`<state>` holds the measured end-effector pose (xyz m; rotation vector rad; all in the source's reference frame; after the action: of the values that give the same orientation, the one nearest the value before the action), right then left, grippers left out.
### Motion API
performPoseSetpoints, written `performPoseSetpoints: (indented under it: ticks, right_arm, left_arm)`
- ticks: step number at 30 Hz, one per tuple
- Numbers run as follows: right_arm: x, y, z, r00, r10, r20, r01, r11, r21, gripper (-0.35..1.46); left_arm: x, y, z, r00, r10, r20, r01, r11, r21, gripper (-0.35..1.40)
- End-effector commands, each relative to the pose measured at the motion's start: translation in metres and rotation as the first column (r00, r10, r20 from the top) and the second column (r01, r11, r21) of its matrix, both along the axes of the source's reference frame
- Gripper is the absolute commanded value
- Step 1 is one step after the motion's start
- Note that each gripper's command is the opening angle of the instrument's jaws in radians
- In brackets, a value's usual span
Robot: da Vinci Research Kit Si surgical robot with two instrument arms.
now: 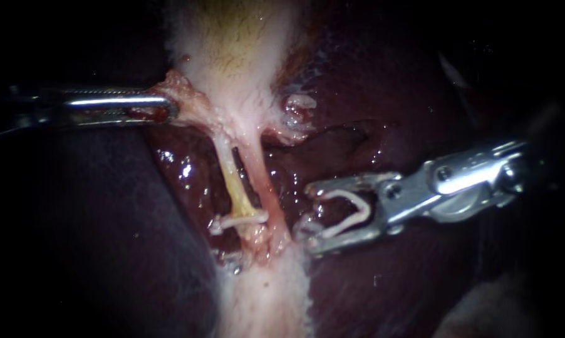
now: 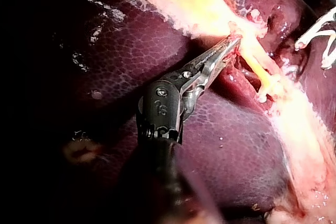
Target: Clipping second clip left tube
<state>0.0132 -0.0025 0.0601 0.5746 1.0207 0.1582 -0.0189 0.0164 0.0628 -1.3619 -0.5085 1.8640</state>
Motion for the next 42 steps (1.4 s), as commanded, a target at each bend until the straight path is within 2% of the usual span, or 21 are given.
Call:
performPoseSetpoints:
  ticks: [1,8,15,24,34,37,42]
  right_arm:
    - [0.0005,-0.0001,0.0002,1.0,0.0,0.002,0.0,1.0,0.003,0.5]
    - [0.0036,-0.0003,0.0019,0.9987,0.039,0.033,-0.041,0.997,0.062,0.5]
    - [0.0052,0.0001,0.0045,0.9973,0.057,0.046,-0.06,0.996,0.067,0.5]
    - [0.0059,-0.0004,0.0081,0.9962,0.065,0.058,-0.07,0.994,0.08,0.5]
    - [0.0058,0.001,0.0102,0.995,0.076,0.065,-0.081,0.993,0.082,0.5]
    - [0.0063,0.0012,0.0104,0.9958,0.071,0.058,-0.076,0.993,0.095,0.5]
    - [0.0077,0.0012,0.0104,0.9981,0.061,0.001,-0.061,0.988,0.141,0.49]
  left_arm:
    - [0.0,0.0,0.0,1.0,0.0,-0.001,0.0,1.0,0.0,-0.35]
    - [-0.0001,-0.0001,0.0,1.0,0.0,-0.001,0.0,1.0,-0.001,-0.35]
    - [-0.0002,-0.0001,-0.0001,1.0,-0.001,-0.001,0.001,1.0,-0.001,-0.35]
    - [-0.0002,-0.0002,-0.0002,1.0,-0.004,-0.003,0.004,1.0,-0.002,-0.35]
    - [-0.0003,-0.0003,-0.0002,1.0,-0.002,-0.002,0.002,1.0,-0.001,-0.35]
    - [-0.0003,-0.0003,-0.0002,1.0,-0.002,-0.002,0.002,1.0,-0.001,-0.35]
    - [-0.0004,-0.0003,-0.0003,1.0,-0.003,-0.003,0.003,1.0,-0.001,-0.35]
